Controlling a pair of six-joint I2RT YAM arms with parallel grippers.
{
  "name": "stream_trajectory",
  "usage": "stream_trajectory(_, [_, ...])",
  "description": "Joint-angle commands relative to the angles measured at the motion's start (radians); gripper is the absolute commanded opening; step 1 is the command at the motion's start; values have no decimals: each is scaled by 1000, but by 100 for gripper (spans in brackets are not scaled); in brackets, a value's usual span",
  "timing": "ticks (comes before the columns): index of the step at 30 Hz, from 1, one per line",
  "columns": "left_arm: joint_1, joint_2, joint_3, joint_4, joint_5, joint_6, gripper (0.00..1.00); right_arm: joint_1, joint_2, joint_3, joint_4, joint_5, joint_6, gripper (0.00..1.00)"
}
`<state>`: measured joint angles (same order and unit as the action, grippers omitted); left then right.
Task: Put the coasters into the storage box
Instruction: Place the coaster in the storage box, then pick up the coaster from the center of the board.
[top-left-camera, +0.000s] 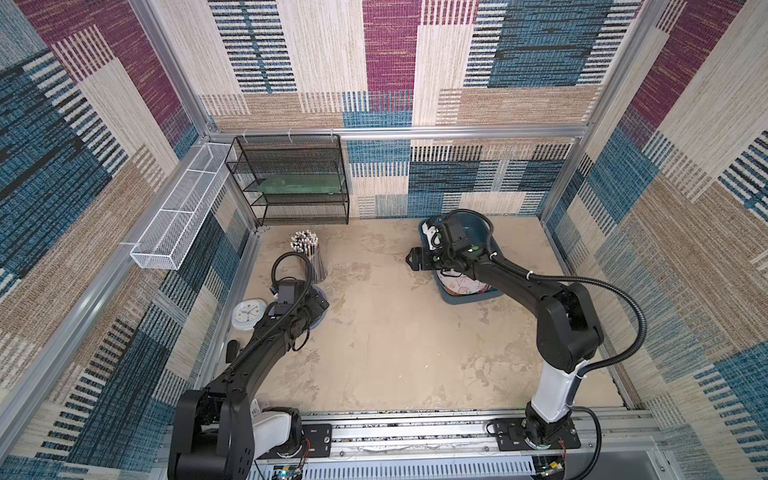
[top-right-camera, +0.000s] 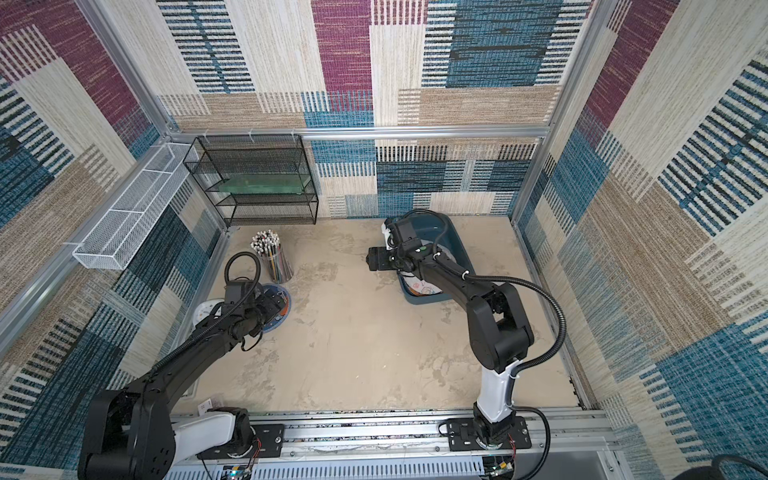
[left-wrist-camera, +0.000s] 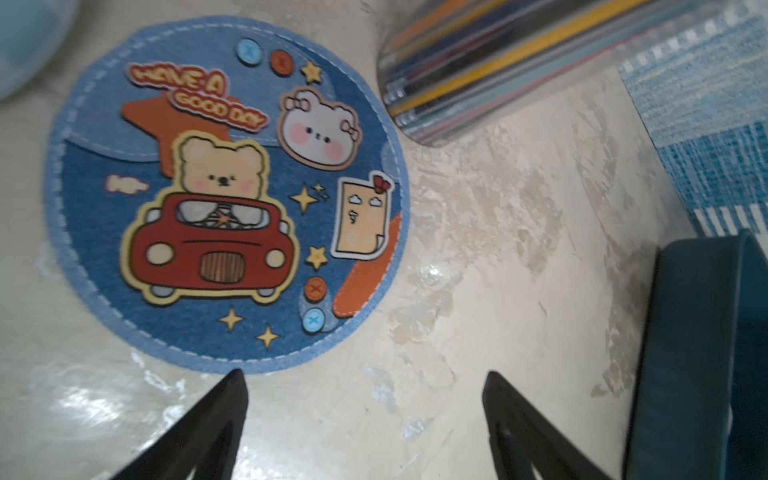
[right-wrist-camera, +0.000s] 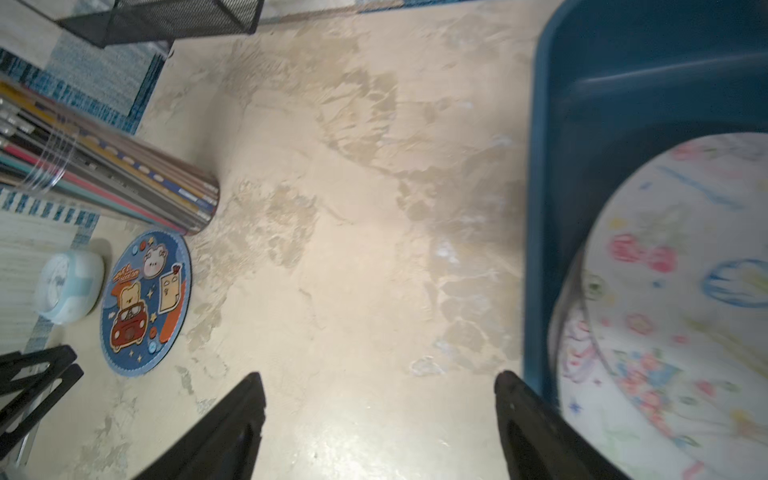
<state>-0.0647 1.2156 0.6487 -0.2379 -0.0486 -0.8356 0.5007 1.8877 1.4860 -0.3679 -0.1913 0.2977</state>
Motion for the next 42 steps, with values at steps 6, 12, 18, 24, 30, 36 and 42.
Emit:
stream_trajectory(6, [95,82,46,-98,-30,6,93,95,108,84,46,-113,-7,89])
stream_trajectory(12, [155,165,7,-43,45,-55,93,120,131,79,64,-133,1,89])
stream_trajectory(18, [182,216,-14,31,87,-87,93,123,130,57,81,-143,0,89])
stream_trajectory(24, [187,282,24,12,92,-79,88,123,138,47,101,-175,0,89])
stream_trajectory(30, [189,354,48,2,121,-64,73,121,157,48,113,-206,-2,89])
stream_trajectory(36, [189,386,21,62,151,-83,65,120,179,52,135,-251,-1,88])
stream_trajectory(42, [189,409,26,104,193,-99,65,138,287,149,152,-357,19,89])
